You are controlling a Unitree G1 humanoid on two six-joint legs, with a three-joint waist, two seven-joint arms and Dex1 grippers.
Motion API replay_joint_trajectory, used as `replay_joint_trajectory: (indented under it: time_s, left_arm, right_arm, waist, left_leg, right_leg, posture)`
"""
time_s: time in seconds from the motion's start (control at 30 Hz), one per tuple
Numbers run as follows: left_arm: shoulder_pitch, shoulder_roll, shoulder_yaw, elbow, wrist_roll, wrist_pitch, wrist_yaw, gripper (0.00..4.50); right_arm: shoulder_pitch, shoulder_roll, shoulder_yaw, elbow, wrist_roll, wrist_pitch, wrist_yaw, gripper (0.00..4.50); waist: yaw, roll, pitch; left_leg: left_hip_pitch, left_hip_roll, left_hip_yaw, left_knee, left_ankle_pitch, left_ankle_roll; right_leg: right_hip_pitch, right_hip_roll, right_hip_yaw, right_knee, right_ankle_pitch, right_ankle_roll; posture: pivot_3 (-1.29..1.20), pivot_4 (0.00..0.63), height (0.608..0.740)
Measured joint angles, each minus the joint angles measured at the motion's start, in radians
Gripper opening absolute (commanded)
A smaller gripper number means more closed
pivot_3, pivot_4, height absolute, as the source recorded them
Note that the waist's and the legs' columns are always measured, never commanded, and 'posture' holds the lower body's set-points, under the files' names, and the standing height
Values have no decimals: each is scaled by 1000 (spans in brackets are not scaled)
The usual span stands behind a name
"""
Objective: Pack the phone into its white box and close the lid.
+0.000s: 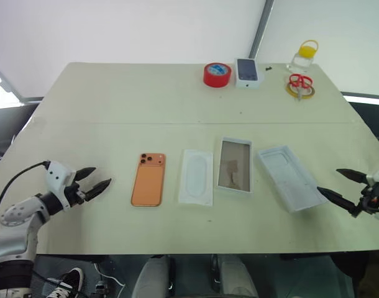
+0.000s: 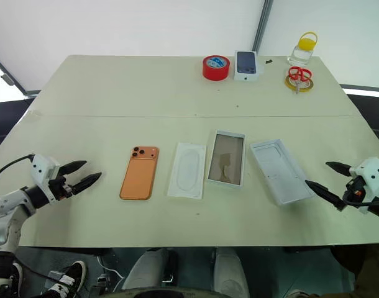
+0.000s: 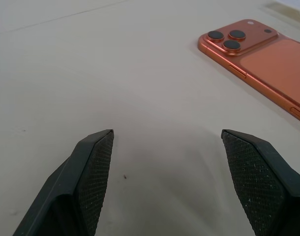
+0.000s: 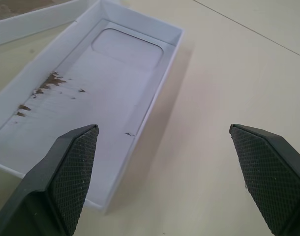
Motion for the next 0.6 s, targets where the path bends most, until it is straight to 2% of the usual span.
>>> replay_joint_trajectory:
  time_s: [0.3, 0.6]
  left_arm:
    - [-14, -2, -2, -25, -3, -17, 21, 3666]
    - [-20, -2, -4, -24, -5, -25, 3, 3666]
  right_arm:
    - [-4, 0, 0, 7, -5, -8, 7, 4454]
    - [66, 0, 0, -46, 6, 10, 77, 4454]
  waist:
    - [-1, 0, 0]
    - [-1, 1, 0]
  left_leg:
    - [0, 0, 0, 0, 0, 0]
    - [0, 0, 0, 0, 0, 0]
  right_leg:
    - [0, 0, 0, 0, 0, 0]
    - [0, 0, 0, 0, 0, 0]
  posture:
    - [0, 150, 740]
    - [0, 150, 740]
